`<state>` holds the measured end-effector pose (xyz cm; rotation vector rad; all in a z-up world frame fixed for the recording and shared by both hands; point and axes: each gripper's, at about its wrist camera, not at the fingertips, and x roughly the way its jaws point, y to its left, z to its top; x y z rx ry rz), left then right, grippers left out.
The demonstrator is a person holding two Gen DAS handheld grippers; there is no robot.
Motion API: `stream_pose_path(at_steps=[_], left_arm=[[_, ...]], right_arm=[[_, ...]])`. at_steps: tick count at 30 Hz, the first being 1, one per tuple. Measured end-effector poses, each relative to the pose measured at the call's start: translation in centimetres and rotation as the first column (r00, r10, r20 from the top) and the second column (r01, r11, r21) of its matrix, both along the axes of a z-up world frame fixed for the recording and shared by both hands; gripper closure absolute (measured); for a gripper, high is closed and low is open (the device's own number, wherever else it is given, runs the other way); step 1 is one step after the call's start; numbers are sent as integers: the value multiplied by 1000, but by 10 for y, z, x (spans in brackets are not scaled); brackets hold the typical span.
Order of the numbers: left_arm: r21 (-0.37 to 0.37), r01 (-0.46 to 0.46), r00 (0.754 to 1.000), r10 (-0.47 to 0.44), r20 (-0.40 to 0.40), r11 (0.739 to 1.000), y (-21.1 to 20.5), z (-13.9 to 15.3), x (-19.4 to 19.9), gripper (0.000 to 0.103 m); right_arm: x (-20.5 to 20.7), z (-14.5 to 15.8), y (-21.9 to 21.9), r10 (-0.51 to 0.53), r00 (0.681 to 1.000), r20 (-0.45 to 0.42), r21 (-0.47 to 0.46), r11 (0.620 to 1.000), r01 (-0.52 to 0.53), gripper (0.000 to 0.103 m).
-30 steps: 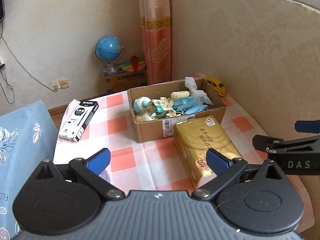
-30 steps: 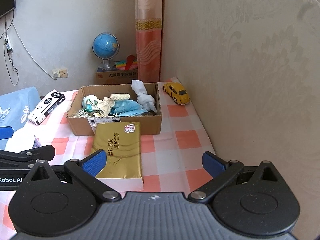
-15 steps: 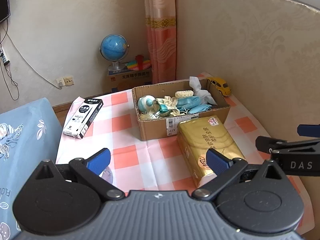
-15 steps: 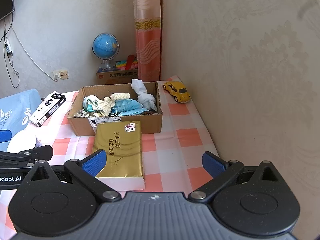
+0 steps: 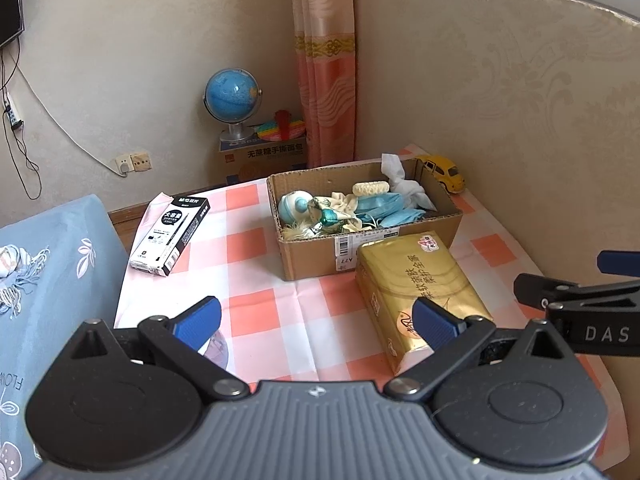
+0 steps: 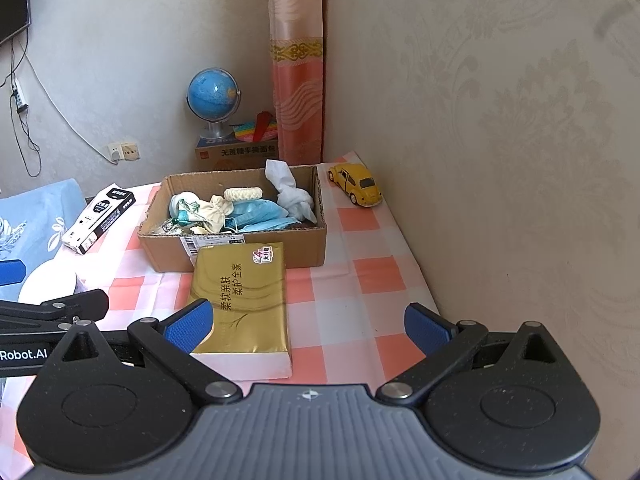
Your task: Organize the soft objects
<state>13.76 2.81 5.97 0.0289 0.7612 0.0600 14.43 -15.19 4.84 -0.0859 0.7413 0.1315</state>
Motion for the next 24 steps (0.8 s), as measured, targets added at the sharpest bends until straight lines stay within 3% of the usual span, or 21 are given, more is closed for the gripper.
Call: stream_pose_path(at_steps=[24], left_arm=[[-1, -3, 1000, 3, -1, 1000, -1, 1, -2, 2]], right_arm=[[-3, 1, 1, 4, 1000, 4, 0, 1000, -4, 0]])
